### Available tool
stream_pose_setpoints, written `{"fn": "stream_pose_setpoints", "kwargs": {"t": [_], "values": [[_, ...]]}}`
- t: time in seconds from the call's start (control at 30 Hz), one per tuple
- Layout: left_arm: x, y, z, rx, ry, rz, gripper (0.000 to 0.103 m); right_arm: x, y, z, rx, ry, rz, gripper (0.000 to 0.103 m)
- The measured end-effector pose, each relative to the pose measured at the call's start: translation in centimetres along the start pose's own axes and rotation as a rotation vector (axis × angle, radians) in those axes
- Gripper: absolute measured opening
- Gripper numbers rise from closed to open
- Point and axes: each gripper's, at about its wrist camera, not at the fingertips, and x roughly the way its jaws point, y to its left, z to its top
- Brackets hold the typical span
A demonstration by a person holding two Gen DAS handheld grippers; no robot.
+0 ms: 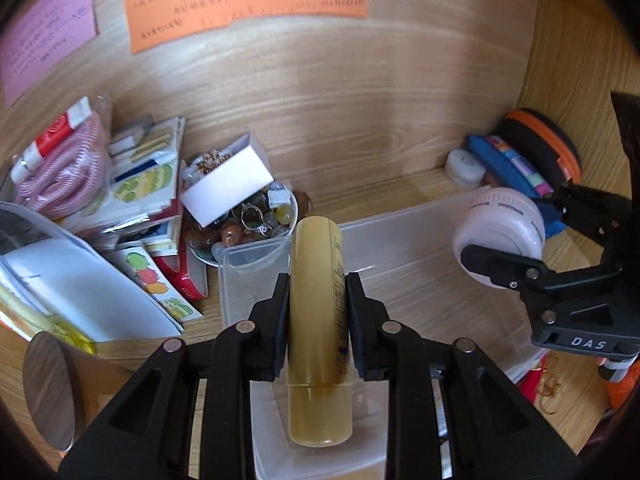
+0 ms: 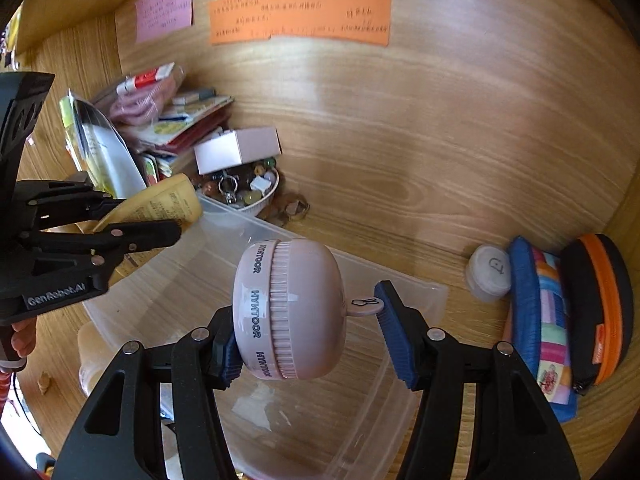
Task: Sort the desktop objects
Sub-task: 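Carry the yellow tube and pink compact over the clear plastic box with both grippers, then release the yellow tube and pink compact into the clear box with both grippers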
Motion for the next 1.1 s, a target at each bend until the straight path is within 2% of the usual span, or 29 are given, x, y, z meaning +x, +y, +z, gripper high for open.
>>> {"fn": "stream_pose_setpoints", "kwargs": {"t": [0.63, 0.7, 0.83, 1.1], "values": [[5.3, -0.7, -0.7, 0.062, 0.142, 0.001, 0.025, 5.2, 0.6, 0.1, -0.084, 0.205, 0.023, 0.055], [5.2, -0.8, -0.8, 0.075, 0.130, 0.026, 0.025, 5.6, 0.9, 0.1, -0.097, 0.231, 0.015, 0.055], [4.8, -1.1, -0.5, 0.086, 0.118, 0.027, 0.025, 6.3, 1.4, 0.1, -0.129, 0.275, 0.004, 0.055], [5.7, -0.9, -0.7, 0.089, 0.141, 0.029, 0.025, 6.9, 1.9, 0.1, -0.153, 0.333, -0.003, 0.055]]}}
